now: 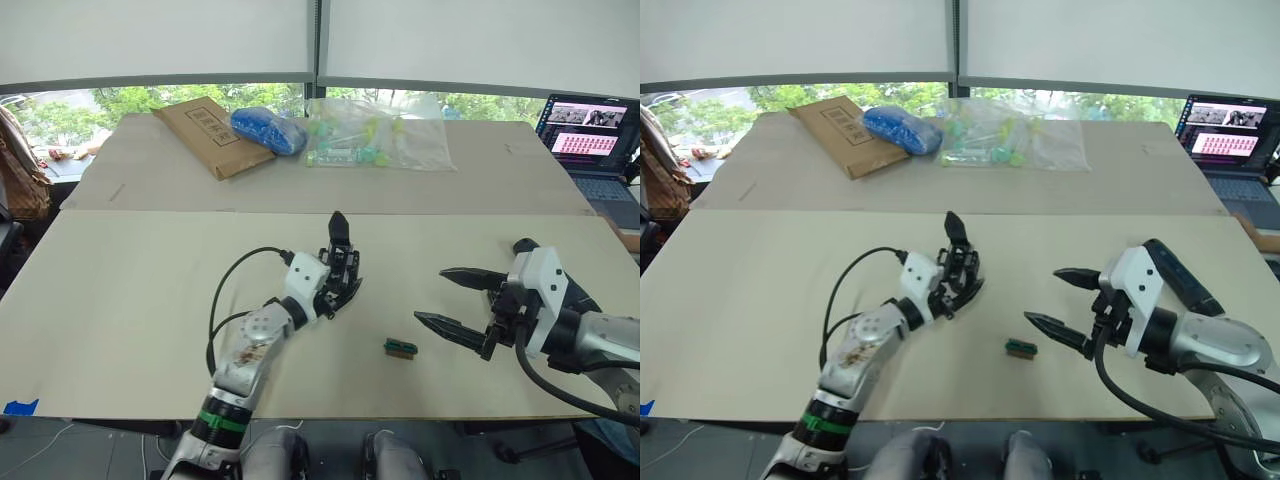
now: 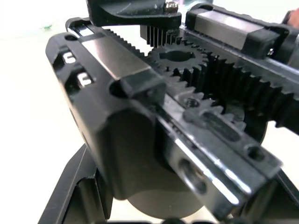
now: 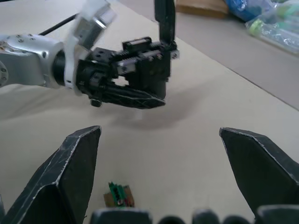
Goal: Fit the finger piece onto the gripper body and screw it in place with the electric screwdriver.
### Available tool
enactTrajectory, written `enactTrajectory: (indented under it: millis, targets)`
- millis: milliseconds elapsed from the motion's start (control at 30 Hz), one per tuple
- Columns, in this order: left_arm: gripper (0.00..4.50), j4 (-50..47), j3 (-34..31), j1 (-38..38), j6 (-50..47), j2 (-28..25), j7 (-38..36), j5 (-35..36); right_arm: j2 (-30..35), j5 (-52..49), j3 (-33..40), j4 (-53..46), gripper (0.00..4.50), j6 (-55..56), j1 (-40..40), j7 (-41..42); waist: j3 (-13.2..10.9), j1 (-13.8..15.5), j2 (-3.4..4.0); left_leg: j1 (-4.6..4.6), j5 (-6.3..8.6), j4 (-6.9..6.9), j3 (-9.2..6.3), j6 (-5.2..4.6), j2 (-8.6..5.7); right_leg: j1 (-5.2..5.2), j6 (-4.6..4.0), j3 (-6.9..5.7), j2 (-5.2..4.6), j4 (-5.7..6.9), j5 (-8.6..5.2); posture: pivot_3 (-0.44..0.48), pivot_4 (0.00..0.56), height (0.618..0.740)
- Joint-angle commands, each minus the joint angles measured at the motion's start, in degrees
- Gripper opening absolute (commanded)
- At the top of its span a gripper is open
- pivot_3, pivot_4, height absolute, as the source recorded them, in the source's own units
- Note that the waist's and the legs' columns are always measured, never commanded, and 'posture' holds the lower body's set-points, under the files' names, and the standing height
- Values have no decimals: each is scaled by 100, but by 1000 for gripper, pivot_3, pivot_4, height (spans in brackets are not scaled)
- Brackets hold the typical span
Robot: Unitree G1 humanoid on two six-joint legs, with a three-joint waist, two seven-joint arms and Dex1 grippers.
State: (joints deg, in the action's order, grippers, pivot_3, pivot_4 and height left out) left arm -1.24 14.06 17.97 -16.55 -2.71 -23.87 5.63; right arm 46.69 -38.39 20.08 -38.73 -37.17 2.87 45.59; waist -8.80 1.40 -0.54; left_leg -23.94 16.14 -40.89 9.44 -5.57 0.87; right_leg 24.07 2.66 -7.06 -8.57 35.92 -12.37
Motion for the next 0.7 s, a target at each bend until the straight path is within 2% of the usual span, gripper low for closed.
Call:
enactTrajectory:
  millis: [33,233,500,533,600,700]
  targets:
    - [2412,2,218,239,231,300,353,-278,34,-25,236,-210,4500,62,38,-140,0,3,0,-2,0,0,0,-1,0,1,0,0,0,-1,0,0,150,732]
    - [2412,332,532,244,462,612,567,-577,12,60,360,-248,4500,108,242,-291,-1,46,-1,-12,2,-3,-2,-5,-1,9,0,-1,-9,-2,0,0,150,732]
    - [2412,662,572,186,759,617,614,-754,30,63,353,-260,4500,96,303,-326,-1,72,-1,-13,4,-7,-7,-10,0,10,-1,0,-12,-1,1,0,150,732]
    - [3459,635,580,129,798,581,574,-752,28,70,334,-249,4500,103,296,-326,0,72,-1,-13,4,-7,-7,-10,0,10,-1,-1,-13,-1,1,0,150,732]
    - [4308,569,529,21,767,491,491,-704,18,106,266,-215,4500,128,268,-326,0,74,0,-13,5,-8,-8,-11,0,10,-1,-1,-16,-1,1,0,150,732]
    - [4414,437,429,-89,645,336,322,-607,7,143,189,-179,4500,159,230,-318,0,70,0,-12,5,-8,-9,-12,1,9,-1,-1,-17,-1,1,0,150,732]
